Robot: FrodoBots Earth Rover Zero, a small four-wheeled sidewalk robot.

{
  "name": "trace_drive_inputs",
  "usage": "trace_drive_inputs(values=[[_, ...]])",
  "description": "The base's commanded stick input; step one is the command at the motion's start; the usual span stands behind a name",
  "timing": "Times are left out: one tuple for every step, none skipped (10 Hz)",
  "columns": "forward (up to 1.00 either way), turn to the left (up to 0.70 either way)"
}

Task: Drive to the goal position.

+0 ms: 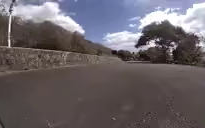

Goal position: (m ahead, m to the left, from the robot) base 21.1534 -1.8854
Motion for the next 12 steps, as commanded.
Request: trace_drive_inputs(values=[[0.85,0.01],[0.85,0.01],[0.85,0.01],[0.85,0.01],[0.85,0.01],[0.85,0.01],[0.85,0.01],[0.85,0.01],[0.85,0.01],[0.85,0.01],[0.85,0.01],[0.85,0.01]])
